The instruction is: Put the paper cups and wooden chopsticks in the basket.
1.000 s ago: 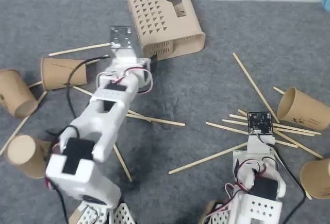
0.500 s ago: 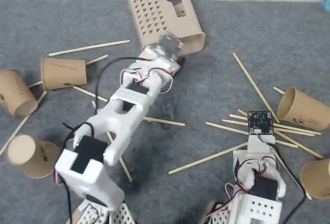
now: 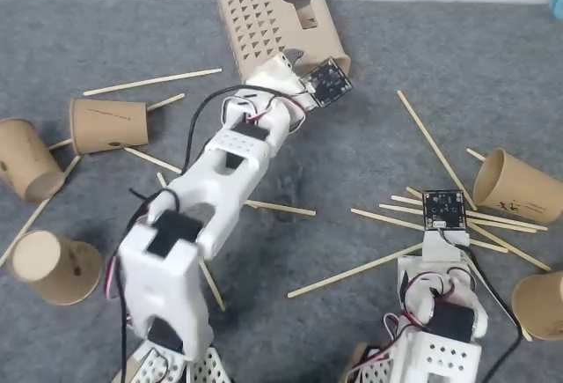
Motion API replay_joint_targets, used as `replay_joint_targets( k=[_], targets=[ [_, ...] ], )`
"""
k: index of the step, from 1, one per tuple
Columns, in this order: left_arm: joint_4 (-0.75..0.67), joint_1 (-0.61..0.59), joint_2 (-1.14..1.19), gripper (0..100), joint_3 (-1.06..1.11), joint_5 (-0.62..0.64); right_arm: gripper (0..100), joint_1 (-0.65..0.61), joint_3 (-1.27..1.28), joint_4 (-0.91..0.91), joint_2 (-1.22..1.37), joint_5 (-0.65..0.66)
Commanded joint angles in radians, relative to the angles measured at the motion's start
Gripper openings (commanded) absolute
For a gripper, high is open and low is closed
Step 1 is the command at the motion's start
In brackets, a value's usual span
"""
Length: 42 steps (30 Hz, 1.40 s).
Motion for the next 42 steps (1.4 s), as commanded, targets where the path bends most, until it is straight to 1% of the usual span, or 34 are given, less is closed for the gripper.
replay_joint_targets(
  k=[1, 6, 10, 14, 16, 18, 24, 28, 30, 37, 42],
  targets=[
    [-0.023, -0.014, 0.106, 21, -0.154, -0.060, 0.9, 0.015, -0.031, -0.019, -0.016, 0.014],
    [-0.021, -0.040, 0.267, 14, -0.338, -0.141, 0.8, 0.015, -0.031, -0.019, -0.016, 0.014],
    [-0.021, -0.052, 0.339, 13, -0.424, -0.149, 0.8, 0.015, -0.031, -0.019, -0.016, 0.014],
    [-0.021, -0.052, 0.339, 13, -0.426, -0.147, 0.8, 0.015, -0.031, -0.021, -0.016, 0.014],
    [-0.020, -0.052, 0.339, 8, -0.421, -0.147, 0.8, 0.015, -0.031, -0.031, -0.016, 0.014],
    [-0.020, -0.051, 0.338, 0, -0.401, -0.147, 0.8, 0.015, -0.031, -0.038, -0.016, 0.014],
    [-0.020, -0.049, 0.321, 1, -0.311, -0.147, 0.8, 0.015, -0.031, -0.039, -0.016, 0.014],
    [-0.025, -0.032, 0.169, 1, -0.145, -0.147, 0.8, 0.015, -0.015, -0.051, -0.016, 0.014],
    [-0.025, -0.009, 0.049, 1, -0.018, -0.147, 0.8, 0.015, 0.002, -0.081, -0.016, 0.014],
    [-0.028, 0.110, -0.422, 1, 0.492, -0.149, 0.8, 0.015, 0.005, -0.084, -0.016, 0.014],
    [-0.028, 0.138, -0.651, 1, 0.728, -0.147, 0.8, 0.015, 0.006, -0.082, -0.016, 0.014]
  ],
)
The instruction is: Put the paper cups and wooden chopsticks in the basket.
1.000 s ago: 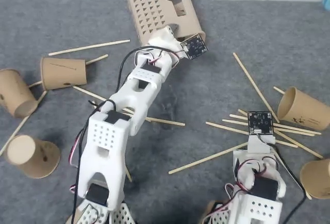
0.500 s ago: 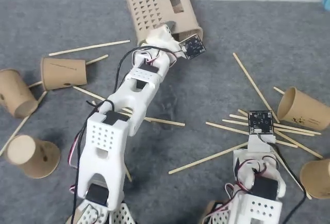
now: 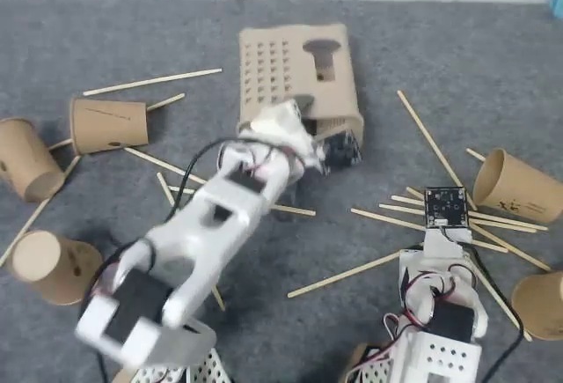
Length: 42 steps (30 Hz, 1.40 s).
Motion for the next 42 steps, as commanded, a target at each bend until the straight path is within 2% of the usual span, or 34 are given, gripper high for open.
replay_joint_targets(
  k=[1, 11, 13, 16, 20, 29, 36, 39, 42],
  targets=[
    [0.003, 0.021, -0.164, 1, 0.142, -0.003, 0.8, 0.015, 0.006, -0.018, -0.016, 0.014],
    [0.009, 0.018, -0.196, 2, 0.209, -0.002, 0.8, 0.015, 0.008, -0.016, -0.016, 0.014],
    [0.006, 0.020, -0.196, 5, 0.208, 0.000, 0.8, 0.016, 0.008, -0.016, -0.016, 0.014],
    [0.009, 0.015, -0.206, 14, 0.208, 0.089, 0.8, 0.016, 0.008, -0.016, -0.016, 0.014],
    [0.049, 0.000, -0.287, 19, 0.228, 0.210, 0.8, 0.016, 0.008, -0.016, -0.016, 0.014],
    [0.463, -0.005, -0.695, 20, 0.216, 0.239, 0.8, 0.016, 0.008, -0.016, -0.016, 0.014],
    [0.848, 0.003, -0.930, 20, 0.076, 0.316, 0.8, 0.016, 0.008, -0.016, -0.016, 0.014],
    [0.919, -0.005, -0.911, 20, 0.005, 0.353, 0.8, 0.016, 0.008, -0.016, -0.016, 0.014],
    [0.930, -0.063, -0.845, 20, -0.059, 0.468, 0.8, 0.016, 0.009, -0.016, -0.016, 0.014]
  ],
)
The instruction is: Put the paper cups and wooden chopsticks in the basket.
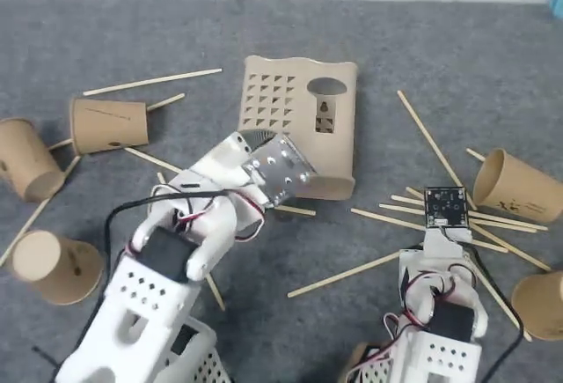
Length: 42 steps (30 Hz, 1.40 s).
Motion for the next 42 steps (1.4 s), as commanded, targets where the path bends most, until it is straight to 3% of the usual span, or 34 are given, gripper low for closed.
replay_joint_targets(
  k=[1, 6, 10, 17, 19, 22, 25, 31, 38, 42],
  targets=[
    [0.009, -0.074, 0.071, 20, -0.108, 0.157, 0.8, 0.016, 0.009, -0.015, -0.016, 0.014],
    [0.015, -0.157, 0.232, 20, -0.134, 0.463, 0.8, 0.016, 0.009, -0.015, -0.016, 0.014],
    [0.071, -0.187, 0.255, 20, -0.064, 0.588, 0.8, 0.027, 0.009, -0.015, -0.016, 0.014],
    [0.161, -0.196, 0.063, 19, 0.113, 0.601, 0.8, 0.041, 0.009, -0.015, -0.016, 0.014],
    [0.164, -0.206, -0.020, 15, 0.154, 0.600, 0.8, 0.041, 0.009, -0.015, -0.016, 0.014],
    [0.149, -0.273, -0.109, 1, 0.188, 0.600, 0.8, 0.041, 0.009, -0.015, -0.016, 0.014],
    [0.140, -0.296, -0.129, 1, 0.246, 0.598, 0.8, 0.041, 0.009, -0.015, -0.016, 0.014],
    [0.023, -0.292, -0.129, 1, 0.361, 0.600, 0.8, 0.041, 0.009, -0.015, -0.016, 0.014],
    [-0.124, -0.158, -0.129, 1, 0.443, 0.609, 0.8, 0.044, 0.009, -0.015, -0.016, 0.014],
    [-0.181, -0.153, -0.127, 1, 0.473, 0.723, 0.8, 0.047, 0.009, -0.015, -0.016, 0.014]
  ],
)
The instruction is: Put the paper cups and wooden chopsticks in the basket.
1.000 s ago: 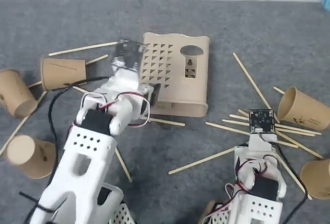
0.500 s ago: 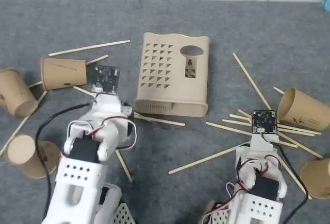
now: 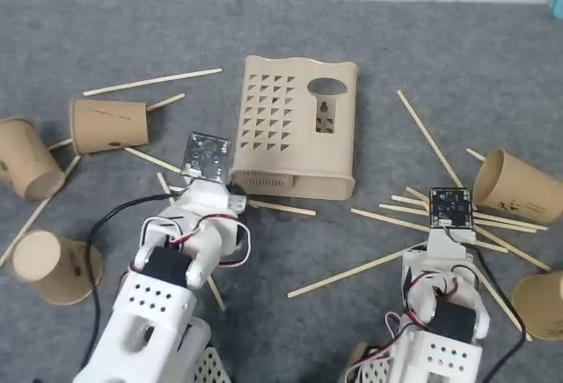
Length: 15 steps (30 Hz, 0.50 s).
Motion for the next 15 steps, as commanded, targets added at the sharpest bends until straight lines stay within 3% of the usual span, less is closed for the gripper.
replay_joint_targets(
  k=[1, 10, 15],
  targets=[
    [-0.069, 0.009, -0.021, 1, 0.012, 0.100, 0.8, 0.015, 0.009, -0.015, -0.016, 0.011],
    [-0.292, 0.003, -0.021, 1, 0.134, 0.117, 0.8, 0.015, 0.009, -0.015, -0.016, 0.011],
    [-0.489, 0.003, -0.021, 1, 0.232, 0.238, 0.8, 0.015, 0.008, -0.015, -0.016, 0.011]
  ],
)
